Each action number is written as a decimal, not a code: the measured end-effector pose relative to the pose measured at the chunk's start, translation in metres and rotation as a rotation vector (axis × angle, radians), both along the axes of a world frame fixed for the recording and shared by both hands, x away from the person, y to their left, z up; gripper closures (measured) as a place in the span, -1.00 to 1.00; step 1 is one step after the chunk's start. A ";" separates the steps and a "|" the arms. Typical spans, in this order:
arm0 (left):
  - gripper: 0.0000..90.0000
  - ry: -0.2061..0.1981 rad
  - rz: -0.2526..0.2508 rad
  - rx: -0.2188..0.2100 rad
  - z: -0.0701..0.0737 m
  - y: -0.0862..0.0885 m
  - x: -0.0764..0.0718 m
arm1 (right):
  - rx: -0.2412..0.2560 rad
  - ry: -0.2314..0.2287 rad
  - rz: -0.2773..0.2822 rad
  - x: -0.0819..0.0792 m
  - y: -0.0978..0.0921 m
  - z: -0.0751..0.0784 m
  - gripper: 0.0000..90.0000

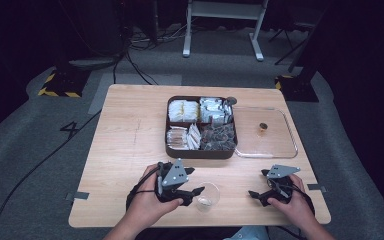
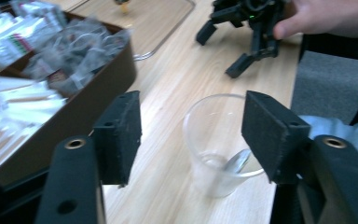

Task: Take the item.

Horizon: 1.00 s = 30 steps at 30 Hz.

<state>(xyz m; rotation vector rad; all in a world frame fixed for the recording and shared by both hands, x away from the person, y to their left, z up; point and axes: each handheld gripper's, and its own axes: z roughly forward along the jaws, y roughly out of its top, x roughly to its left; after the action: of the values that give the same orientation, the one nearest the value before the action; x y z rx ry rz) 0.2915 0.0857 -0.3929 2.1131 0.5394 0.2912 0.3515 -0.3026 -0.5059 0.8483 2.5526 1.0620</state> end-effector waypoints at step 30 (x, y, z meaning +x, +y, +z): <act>-0.44 0.060 0.268 0.089 -0.033 0.109 0.023 | -0.001 -0.001 0.005 0.004 0.004 0.000 -1.00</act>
<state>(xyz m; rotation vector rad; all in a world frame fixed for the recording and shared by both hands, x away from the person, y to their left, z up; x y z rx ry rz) 0.3142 0.1951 -0.4259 2.1408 0.8615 0.4102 0.3551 -0.2990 -0.5060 0.8415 2.5560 1.0623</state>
